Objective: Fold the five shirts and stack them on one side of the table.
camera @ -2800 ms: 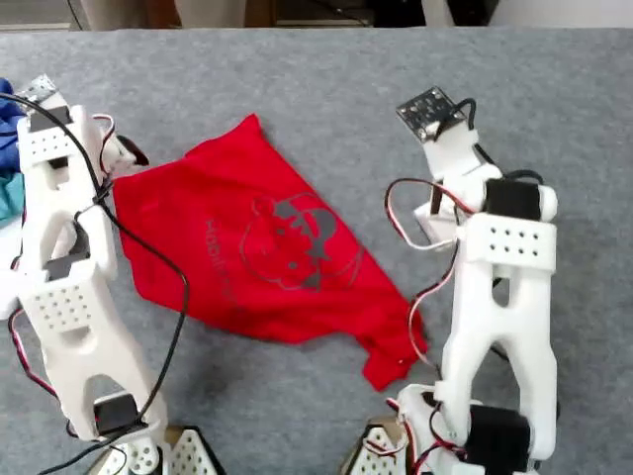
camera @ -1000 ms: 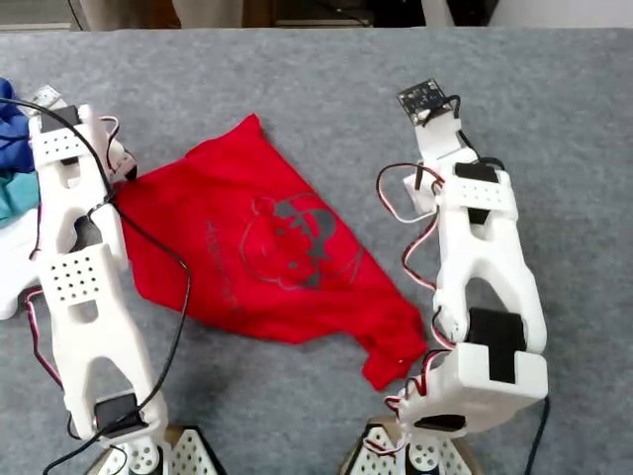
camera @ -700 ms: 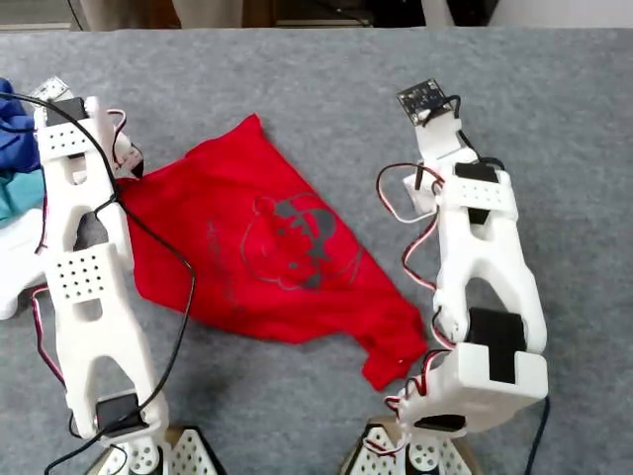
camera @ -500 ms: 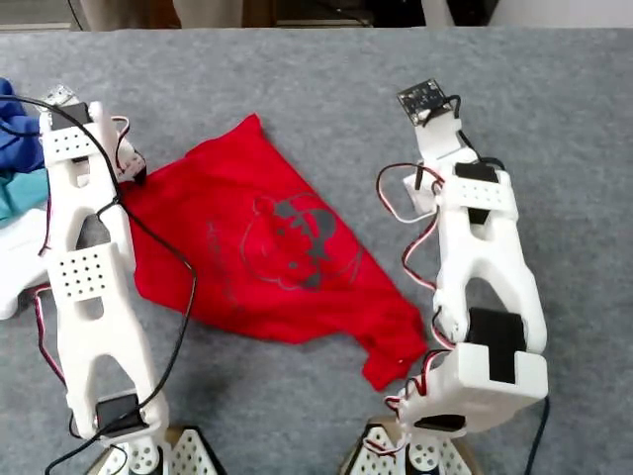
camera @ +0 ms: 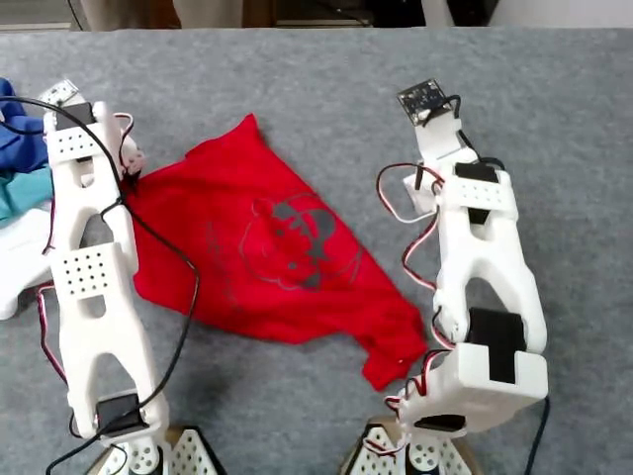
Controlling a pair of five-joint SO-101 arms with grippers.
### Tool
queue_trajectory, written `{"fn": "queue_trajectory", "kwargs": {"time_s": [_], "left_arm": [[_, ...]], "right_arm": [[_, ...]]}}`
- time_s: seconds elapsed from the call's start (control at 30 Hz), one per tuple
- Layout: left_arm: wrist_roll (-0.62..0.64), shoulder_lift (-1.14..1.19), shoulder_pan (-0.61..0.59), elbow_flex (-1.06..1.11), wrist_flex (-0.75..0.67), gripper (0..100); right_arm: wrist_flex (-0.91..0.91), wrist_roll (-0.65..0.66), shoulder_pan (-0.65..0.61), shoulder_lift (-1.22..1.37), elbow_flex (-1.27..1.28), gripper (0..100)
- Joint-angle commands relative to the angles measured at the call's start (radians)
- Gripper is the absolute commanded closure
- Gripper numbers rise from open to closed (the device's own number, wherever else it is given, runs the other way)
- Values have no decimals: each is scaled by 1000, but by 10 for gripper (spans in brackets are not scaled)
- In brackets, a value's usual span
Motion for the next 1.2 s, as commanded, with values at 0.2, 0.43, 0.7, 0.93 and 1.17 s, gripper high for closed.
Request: {"fn": "queue_trajectory", "kwargs": {"time_s": [0.2, 0.43, 0.7, 0.93, 1.17], "left_arm": [[-267, -70, -66, -443, 204, 981], [-476, -421, -170, -133, 204, 981], [-620, -803, -256, 374, 201, 981], [-750, -1013, -377, 655, 201, 981], [-815, -1075, -445, 867, 199, 981]], "right_arm": [[110, 37, -105, -4, -116, 764], [318, 41, -266, 73, -426, 762], [594, 35, -538, 444, -906, 761], [793, 43, -690, 771, -1372, 761], [919, 71, -771, 1059, -1676, 763]]}}
